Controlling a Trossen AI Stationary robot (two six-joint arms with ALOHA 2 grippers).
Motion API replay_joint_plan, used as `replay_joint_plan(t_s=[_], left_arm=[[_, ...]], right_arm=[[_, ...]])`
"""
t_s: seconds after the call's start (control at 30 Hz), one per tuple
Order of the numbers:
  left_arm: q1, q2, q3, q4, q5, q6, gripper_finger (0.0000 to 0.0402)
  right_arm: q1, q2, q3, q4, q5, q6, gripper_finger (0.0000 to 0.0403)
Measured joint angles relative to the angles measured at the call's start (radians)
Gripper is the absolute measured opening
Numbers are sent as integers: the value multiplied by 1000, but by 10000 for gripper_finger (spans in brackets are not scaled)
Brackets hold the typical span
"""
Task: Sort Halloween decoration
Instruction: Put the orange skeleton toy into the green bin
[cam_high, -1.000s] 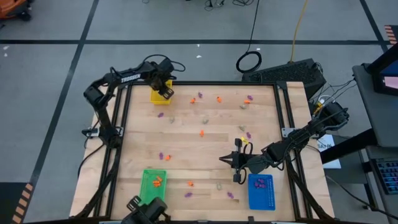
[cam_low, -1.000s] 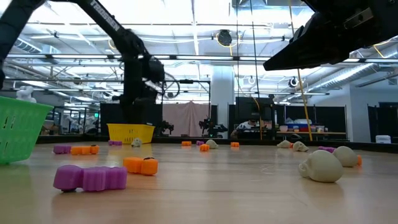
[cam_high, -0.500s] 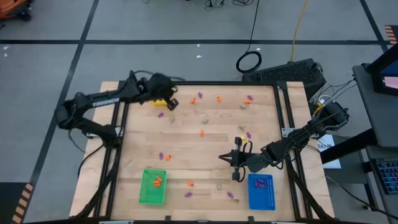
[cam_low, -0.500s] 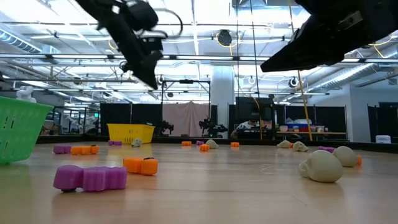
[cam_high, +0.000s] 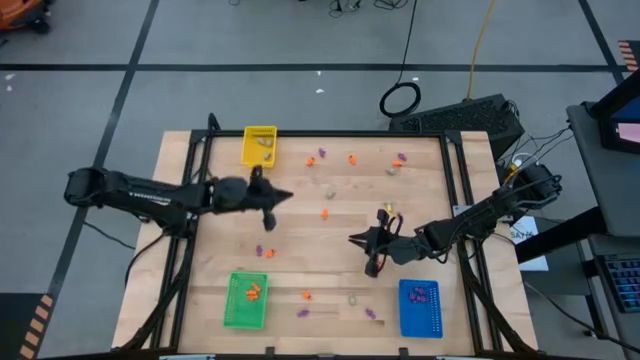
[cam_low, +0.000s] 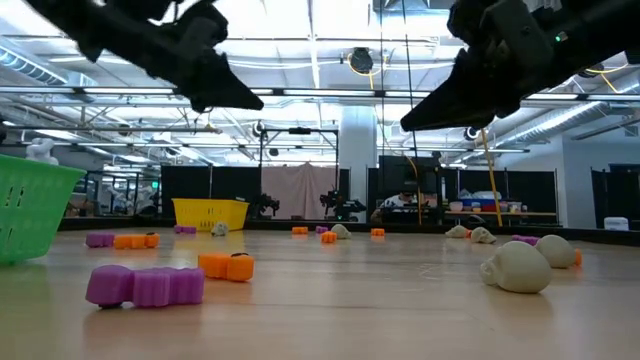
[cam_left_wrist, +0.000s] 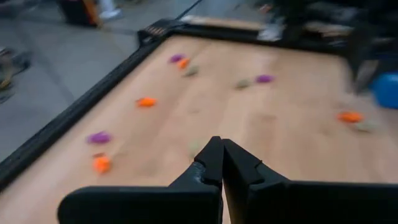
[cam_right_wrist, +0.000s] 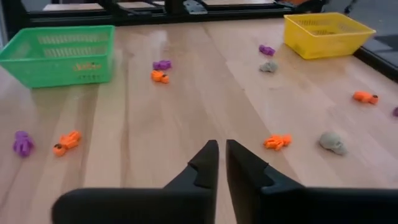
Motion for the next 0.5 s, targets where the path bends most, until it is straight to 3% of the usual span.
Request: replay_joint_plan(t_s=[0.27, 0.5], left_arm=[[-187, 1, -194, 406, -74, 0, 3], [-288, 1, -214, 431, -161, 1, 3]], right_arm=[[-40, 60, 56, -46, -51, 50, 99], [-108, 186, 244, -260, -38, 156, 163]])
